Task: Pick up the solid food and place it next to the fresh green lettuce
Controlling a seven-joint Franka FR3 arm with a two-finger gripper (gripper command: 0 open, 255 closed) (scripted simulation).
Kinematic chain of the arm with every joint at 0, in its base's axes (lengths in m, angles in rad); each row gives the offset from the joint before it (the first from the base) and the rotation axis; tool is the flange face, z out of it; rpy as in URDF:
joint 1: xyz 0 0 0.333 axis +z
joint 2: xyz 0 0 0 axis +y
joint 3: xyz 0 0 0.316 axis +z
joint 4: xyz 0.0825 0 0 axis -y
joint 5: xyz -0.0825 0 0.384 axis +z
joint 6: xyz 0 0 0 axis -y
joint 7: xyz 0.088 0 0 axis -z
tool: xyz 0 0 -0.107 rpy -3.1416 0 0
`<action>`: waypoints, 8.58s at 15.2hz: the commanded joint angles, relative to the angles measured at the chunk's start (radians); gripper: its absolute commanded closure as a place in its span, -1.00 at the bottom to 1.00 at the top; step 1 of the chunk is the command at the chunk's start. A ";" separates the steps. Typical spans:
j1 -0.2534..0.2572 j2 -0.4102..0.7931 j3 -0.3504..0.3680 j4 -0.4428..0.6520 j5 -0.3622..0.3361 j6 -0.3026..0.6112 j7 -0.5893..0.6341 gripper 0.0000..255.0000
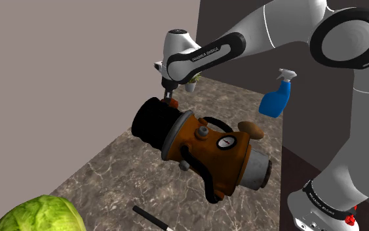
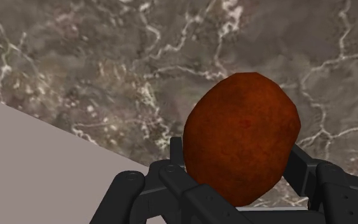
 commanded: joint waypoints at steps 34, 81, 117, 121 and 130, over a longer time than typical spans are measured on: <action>-0.003 -0.118 0.013 0.221 0.026 -0.338 -0.019 1.00; 0.352 -0.607 0.382 -0.240 0.048 -0.386 0.709 1.00; 0.593 -0.278 0.605 -0.157 -0.213 -0.278 1.280 1.00; 0.597 -0.256 0.598 -0.189 -0.236 -0.233 1.299 1.00; 0.614 -0.197 0.576 -0.245 -0.298 -0.137 1.350 1.00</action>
